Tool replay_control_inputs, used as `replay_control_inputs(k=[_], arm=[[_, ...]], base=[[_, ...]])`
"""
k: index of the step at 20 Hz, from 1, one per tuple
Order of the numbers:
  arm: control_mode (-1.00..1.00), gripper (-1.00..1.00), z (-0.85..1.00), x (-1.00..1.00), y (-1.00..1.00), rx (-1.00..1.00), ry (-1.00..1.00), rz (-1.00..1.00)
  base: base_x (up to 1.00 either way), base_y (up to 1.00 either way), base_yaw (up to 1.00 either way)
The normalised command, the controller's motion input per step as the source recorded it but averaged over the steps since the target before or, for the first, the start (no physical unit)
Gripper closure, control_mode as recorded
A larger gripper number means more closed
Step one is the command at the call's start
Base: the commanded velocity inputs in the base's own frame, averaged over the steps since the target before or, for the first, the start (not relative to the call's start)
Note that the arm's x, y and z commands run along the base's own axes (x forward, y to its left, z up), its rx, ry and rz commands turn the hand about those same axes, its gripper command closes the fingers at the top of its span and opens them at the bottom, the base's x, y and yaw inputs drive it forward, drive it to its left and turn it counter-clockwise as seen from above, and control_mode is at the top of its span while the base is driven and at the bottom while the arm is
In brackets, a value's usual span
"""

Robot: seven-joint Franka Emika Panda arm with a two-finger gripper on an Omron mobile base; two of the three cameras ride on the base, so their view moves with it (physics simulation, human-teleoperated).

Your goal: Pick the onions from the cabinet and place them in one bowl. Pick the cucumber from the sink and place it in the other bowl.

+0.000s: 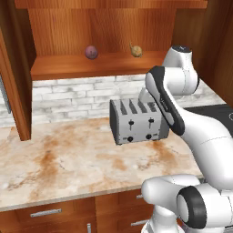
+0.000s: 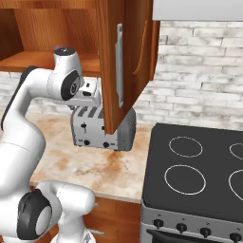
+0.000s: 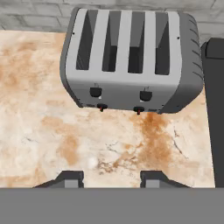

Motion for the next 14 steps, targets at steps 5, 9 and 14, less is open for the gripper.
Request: replay_control_inputs(k=[5, 9, 14], arm=[[-1.0, -1.0, 0.03, -0.11, 0.19, -0.03, -0.07, 0.0], [-1.0, -1.0, 0.2, -0.26, 0.3, -0.09, -0.23, 0.0], [-1.0, -1.0, 0.35, -0.22, 0.25, 0.0, -0.22, 0.0]], base=[[0.0, 0.0, 0.0], [0.0, 0.0, 0.0], [0.0, 0.0, 0.0]])
